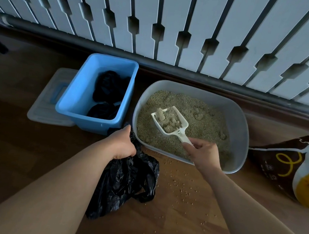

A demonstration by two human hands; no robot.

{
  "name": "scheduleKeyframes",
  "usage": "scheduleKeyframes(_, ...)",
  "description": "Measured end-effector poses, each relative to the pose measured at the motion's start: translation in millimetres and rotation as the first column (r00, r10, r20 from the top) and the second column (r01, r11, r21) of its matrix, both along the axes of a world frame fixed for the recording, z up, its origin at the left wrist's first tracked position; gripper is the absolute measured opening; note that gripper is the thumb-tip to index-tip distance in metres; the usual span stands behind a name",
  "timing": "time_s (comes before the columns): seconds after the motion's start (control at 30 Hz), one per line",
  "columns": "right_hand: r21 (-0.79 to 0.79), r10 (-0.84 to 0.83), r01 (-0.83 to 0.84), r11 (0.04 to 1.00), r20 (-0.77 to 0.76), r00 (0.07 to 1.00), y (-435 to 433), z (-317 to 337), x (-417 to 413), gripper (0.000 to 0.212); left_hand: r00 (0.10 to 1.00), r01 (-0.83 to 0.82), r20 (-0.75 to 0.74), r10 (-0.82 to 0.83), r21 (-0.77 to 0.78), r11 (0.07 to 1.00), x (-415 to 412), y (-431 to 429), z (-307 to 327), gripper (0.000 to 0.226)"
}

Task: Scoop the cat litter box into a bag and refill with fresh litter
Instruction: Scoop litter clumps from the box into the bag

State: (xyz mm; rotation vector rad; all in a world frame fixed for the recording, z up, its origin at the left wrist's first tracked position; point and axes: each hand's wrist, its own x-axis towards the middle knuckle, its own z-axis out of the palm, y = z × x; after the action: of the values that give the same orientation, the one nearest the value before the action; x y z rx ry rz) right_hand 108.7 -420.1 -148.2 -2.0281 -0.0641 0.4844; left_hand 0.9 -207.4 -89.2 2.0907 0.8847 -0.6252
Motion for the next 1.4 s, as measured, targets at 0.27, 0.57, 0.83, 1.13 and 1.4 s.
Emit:
scheduleKeyframes(0.27,-0.013,0.005,-0.005,1.0,-0.003,1.0,-2,5,-1,0.013,1.0,-0.006,0.002,0.006,0.009,1.0,-3,0,3,0.094)
scheduleKeyframes(0.57,-0.021,0.024,-0.024,0.999,-0.012,1.0,1,11,-4,0.012,1.0,-0.026,0.013,0.026,0.018,1.0,-14,7,7,0.086)
scheduleKeyframes(0.83,-0.074,0.049,-0.05,0.996,-0.008,0.999,0,16,-9,0.009,0.991,-0.065,0.115,0.062,0.023,0.998,-34,20,13,0.043)
scheduleKeyframes(1.13,-0.163,0.121,-0.123,0.979,-0.025,0.992,-4,25,-11,0.007,1.0,-0.029,-0.01,0.03,0.104,0.994,-64,30,23,0.044)
scheduleKeyframes(1.4,-0.203,0.187,-0.182,0.962,0.002,0.982,0,53,-18,0.008,0.994,-0.042,-0.099,0.047,0.052,0.998,-88,44,22,0.082)
